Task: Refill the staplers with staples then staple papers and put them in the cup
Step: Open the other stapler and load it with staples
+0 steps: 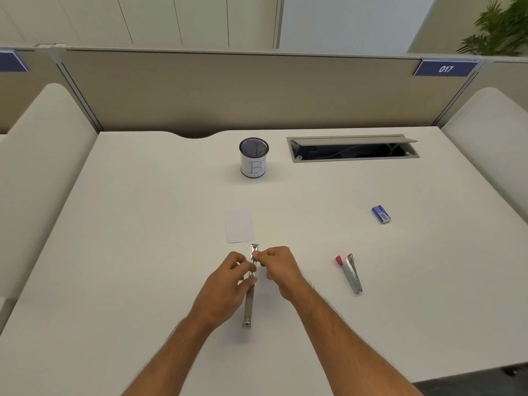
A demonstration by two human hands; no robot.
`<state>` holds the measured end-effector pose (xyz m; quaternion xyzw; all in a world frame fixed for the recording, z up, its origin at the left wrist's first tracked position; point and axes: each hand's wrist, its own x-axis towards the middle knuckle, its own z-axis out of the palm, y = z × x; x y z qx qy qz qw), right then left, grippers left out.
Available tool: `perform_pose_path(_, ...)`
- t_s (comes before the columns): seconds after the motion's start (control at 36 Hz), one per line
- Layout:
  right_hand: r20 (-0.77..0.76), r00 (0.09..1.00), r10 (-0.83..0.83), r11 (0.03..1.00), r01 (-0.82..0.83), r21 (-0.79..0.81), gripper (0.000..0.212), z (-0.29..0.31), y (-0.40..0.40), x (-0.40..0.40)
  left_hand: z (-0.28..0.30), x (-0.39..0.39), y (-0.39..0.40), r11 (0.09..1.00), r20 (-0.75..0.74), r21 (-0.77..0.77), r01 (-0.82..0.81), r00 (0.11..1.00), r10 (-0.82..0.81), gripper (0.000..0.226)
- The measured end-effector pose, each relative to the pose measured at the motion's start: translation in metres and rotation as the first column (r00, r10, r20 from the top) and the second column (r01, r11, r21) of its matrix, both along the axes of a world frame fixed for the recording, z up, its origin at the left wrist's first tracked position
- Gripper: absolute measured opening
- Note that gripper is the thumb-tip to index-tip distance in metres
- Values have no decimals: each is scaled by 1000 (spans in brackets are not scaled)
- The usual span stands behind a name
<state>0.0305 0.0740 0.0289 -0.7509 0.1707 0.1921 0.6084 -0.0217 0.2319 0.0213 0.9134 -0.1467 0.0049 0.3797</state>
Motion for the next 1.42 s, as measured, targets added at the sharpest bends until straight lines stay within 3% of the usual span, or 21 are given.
perform_pose_path(0.17, -1, 1000, 14, 999, -14, -52, 43, -5, 4, -1, -5, 1, 0, 997, 92, 67, 29, 995, -35, 5)
perform_pose_path(0.31, -9, 1000, -19, 994, 18, -105, 51, -9, 5, 0, -8, 0, 1, 998, 73, 63, 11, 997, -16, 11)
perform_pose_path(0.47, -29, 988, -149, 979, 144, -143, 16, -8, 1, 8, -13, 1, 3, 997, 30, 73, -12, 1000, 10, 10)
perform_pose_path(0.61, -49, 977, -207, 978, 206, -26, 31, -5, -9, 19, -17, 4, 4, 995, -10, 96, -26, 1000, 27, 9)
perform_pose_path(0.94, -18, 959, -281, 952, 282, 116, 19, -1, -22, 29, -31, 3, 9, 989, -83, 145, -10, 996, 22, 9)
perform_pose_path(1.14, 56, 972, -230, 963, 218, 161, 4, 7, -24, 31, -32, 4, 9, 991, -69, 131, -5, 998, 14, 6)
perform_pose_path(1.19, 69, 974, -216, 963, 201, 178, 8, 10, -23, 32, -32, 4, 11, 994, -66, 113, 7, 998, 0, 2)
perform_pose_path(1.25, 89, 976, -199, 968, 182, 170, 12, 12, -22, 34, -28, 3, 12, 995, -69, 96, 19, 998, -12, 13)
perform_pose_path(1.33, 139, 972, -189, 979, 176, 105, 13, 12, -21, 38, -16, 5, 11, 997, 25, 78, 3, 1000, -5, 28)
perform_pose_path(1.42, 164, 970, -181, 983, 172, 68, 10, 10, -20, 42, -1, 20, 5, 996, 162, 67, -51, 986, 40, 18)
